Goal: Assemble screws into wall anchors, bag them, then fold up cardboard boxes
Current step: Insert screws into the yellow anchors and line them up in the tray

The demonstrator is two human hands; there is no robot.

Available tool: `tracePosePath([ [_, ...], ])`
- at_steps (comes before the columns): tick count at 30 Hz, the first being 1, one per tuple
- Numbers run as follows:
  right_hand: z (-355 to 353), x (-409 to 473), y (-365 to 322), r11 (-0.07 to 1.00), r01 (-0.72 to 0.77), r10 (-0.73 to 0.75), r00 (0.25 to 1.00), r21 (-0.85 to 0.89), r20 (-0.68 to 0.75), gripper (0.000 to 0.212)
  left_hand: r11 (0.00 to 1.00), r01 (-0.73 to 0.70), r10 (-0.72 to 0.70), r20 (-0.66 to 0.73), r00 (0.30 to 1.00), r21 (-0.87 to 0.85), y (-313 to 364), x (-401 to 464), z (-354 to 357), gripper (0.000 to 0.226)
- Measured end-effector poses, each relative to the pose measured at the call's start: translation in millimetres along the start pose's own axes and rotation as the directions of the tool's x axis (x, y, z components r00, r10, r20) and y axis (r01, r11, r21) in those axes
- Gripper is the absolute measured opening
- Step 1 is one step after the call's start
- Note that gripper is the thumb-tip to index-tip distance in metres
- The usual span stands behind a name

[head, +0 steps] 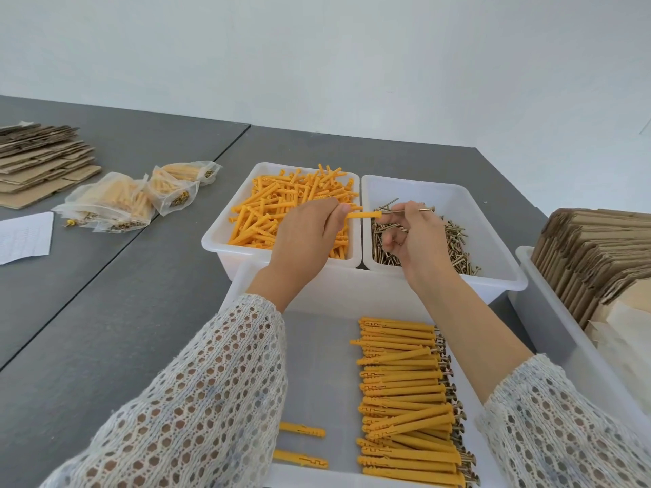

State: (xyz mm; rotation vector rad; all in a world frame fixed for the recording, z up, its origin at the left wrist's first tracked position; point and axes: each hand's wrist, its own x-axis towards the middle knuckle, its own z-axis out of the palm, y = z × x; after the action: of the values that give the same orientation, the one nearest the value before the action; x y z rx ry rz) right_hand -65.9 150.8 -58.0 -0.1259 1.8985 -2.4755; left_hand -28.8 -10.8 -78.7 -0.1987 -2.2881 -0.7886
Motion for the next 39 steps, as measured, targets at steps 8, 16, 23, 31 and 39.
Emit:
tracePosePath([
  [8,13,-7,5,0.992,0.078,-0.070,0.994,-0.098,0.090,0.027,0.998,0.011,-0.012,-0.015,1.000,-0.057,1,1,1,0.042],
  [16,0,-2,-3,0.986,0.137,-0.126,0.985,0.091,-0.119,0.028,0.997,0.017,-0.020,-0.043,0.999,-0.073,-8,2,-2,0.046],
  [23,10,-10,2,0.995,0.082,-0.077,0.993,-0.051,0.090,0.024,0.991,0.045,-0.045,-0.001,0.999,-0.127,-3,0,6,0.041],
  [31,24,-18,7,0.944,0.271,-0.201,0.924,-0.187,0.326,0.017,0.717,0.401,-0.265,0.308,0.914,-0.570,12,8,5,0.039],
  [39,21,-25,-6,0.924,0.183,0.056,0.802,-0.334,0.595,0.017,0.623,0.533,-0.375,0.379,0.846,-0.573,-19,14,-9,0.034],
])
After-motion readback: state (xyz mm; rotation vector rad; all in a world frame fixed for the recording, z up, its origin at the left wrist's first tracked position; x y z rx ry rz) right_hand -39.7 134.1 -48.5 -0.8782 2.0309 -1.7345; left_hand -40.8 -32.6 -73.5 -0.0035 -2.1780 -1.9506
